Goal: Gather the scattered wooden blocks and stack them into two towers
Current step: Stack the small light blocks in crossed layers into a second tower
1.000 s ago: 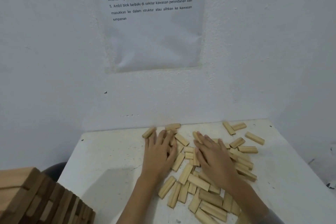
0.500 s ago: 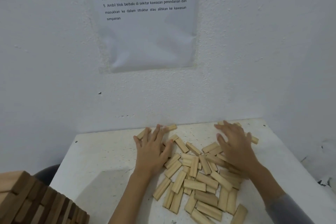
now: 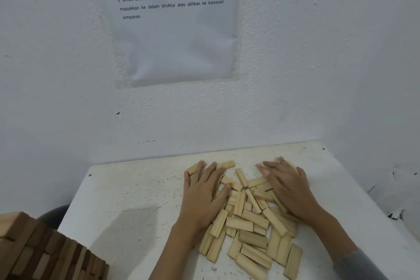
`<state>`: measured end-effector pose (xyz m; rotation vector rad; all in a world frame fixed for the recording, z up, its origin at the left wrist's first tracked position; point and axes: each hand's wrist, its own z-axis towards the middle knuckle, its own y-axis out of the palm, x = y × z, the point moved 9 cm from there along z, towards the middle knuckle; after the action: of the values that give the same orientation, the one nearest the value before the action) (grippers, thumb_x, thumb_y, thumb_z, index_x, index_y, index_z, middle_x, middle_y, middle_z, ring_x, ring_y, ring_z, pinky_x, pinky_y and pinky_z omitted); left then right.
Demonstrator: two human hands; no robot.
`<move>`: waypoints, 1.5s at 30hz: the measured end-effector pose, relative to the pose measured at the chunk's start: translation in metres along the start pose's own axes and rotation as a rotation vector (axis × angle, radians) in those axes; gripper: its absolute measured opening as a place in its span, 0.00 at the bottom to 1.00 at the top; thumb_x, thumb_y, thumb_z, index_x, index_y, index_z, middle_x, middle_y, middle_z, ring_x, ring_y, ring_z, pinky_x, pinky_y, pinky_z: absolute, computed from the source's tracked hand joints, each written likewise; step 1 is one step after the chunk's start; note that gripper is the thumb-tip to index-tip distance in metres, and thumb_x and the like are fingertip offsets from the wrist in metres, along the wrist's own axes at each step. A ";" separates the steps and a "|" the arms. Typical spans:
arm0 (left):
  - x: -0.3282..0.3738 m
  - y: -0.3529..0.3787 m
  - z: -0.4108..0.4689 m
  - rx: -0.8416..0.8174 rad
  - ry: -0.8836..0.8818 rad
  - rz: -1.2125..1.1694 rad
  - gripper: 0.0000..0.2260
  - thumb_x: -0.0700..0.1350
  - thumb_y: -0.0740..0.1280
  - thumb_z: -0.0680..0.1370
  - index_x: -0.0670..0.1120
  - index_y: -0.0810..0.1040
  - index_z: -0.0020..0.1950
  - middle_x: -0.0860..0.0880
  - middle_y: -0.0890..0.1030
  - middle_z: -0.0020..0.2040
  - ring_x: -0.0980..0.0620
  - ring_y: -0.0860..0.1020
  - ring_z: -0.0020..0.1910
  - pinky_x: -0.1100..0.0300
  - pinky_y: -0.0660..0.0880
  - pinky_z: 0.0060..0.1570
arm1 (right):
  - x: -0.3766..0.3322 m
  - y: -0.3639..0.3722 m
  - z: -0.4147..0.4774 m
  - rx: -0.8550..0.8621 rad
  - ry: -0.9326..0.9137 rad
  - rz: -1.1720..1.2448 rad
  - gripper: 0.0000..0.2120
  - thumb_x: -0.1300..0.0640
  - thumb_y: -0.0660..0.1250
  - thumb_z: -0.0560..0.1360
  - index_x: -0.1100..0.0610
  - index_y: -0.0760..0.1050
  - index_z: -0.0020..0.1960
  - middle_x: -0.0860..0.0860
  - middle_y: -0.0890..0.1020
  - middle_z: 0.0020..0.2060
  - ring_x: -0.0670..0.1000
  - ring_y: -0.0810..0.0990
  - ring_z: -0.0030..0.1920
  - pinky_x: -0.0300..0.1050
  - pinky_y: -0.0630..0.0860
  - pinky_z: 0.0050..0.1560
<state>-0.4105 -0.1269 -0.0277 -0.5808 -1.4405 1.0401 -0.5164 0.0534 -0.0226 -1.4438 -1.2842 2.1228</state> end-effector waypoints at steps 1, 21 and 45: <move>0.003 0.002 -0.003 0.001 0.004 0.005 0.31 0.68 0.41 0.73 0.62 0.63 0.73 0.61 0.58 0.76 0.59 0.44 0.77 0.48 0.37 0.75 | 0.000 0.000 -0.003 -0.009 -0.014 0.014 0.27 0.33 0.44 0.76 0.37 0.71 0.66 0.37 0.70 0.68 0.44 0.53 0.76 0.56 0.45 0.73; 0.075 0.036 -0.083 -0.019 0.041 0.067 0.33 0.65 0.36 0.72 0.61 0.59 0.75 0.62 0.54 0.78 0.57 0.41 0.77 0.52 0.32 0.72 | 0.005 -0.015 -0.090 -0.093 -0.054 0.091 0.20 0.55 0.61 0.80 0.29 0.66 0.60 0.28 0.65 0.64 0.41 0.50 0.76 0.48 0.44 0.75; 0.130 0.041 -0.149 0.080 0.068 -0.363 0.28 0.61 0.51 0.76 0.52 0.68 0.73 0.58 0.60 0.75 0.63 0.47 0.76 0.61 0.27 0.71 | 0.021 -0.072 -0.176 0.147 0.013 0.315 0.10 0.57 0.66 0.78 0.44 0.79 0.55 0.48 0.77 0.65 0.44 0.59 0.75 0.48 0.43 0.77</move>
<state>-0.2984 0.0406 -0.0119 -0.2796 -1.3753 0.7783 -0.3940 0.1988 0.0015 -1.6834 -0.9215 2.3401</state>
